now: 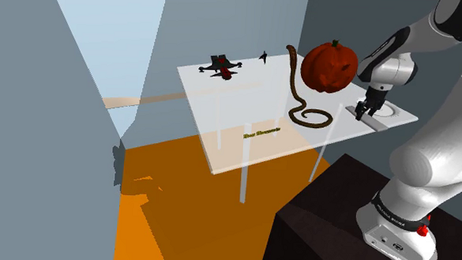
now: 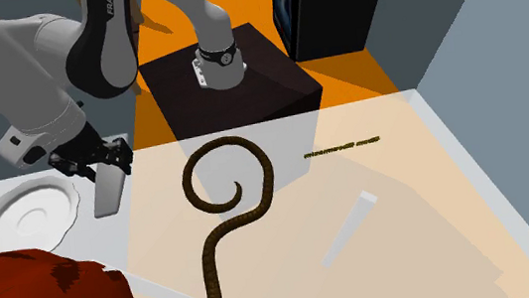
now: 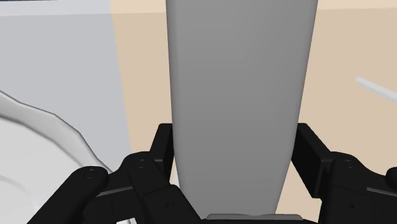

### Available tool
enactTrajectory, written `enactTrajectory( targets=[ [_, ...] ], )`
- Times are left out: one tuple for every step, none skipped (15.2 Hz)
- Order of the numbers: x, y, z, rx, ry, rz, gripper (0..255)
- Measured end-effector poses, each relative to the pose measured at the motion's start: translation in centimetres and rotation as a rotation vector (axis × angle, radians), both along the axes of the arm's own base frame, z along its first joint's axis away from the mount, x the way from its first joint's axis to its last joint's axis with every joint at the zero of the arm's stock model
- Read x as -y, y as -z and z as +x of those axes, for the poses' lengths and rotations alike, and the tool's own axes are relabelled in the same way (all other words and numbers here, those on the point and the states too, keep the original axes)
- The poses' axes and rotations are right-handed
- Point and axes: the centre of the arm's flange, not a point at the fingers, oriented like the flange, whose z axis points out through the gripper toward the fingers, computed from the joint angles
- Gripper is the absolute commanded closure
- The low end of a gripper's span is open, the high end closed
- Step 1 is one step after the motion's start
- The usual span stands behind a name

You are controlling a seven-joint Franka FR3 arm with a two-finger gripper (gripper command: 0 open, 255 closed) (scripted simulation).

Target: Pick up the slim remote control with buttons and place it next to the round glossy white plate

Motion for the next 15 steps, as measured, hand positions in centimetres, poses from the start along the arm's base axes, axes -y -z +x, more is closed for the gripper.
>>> enactTrajectory(
  targets=[
    [0.0,0.0,0.0,0.000,0.000,0.000,255],
    [0.0,0.1,0.0,0.000,0.000,0.000,255],
    [0.0,0.1,0.0,0.000,0.000,0.000,255],
    [0.0,0.1,0.0,0.000,0.000,0.000,255],
    [0.0,0.1,0.0,0.000,0.000,0.000,0],
    [0.0,0.1,0.0,0.000,0.000,0.000,0],
    [0.0,0.1,0.0,0.000,0.000,0.000,0],
    [0.0,0.1,0.0,0.000,0.000,0.000,0],
    [0.0,0.1,0.0,0.000,0.000,0.000,0],
    [0.0,0.1,0.0,0.000,0.000,0.000,0],
    [0.0,0.1,0.0,0.000,0.000,0.000,0],
    [0.0,-0.6,0.0,0.001,0.000,0.000,0],
    [0.0,-1.5,0.0,0.001,0.000,-0.001,0],
    [0.1,-2.7,0.2,0.002,0.000,-0.001,0],
    [0.1,-3.7,0.2,0.002,0.000,-0.001,0]
  ],
)
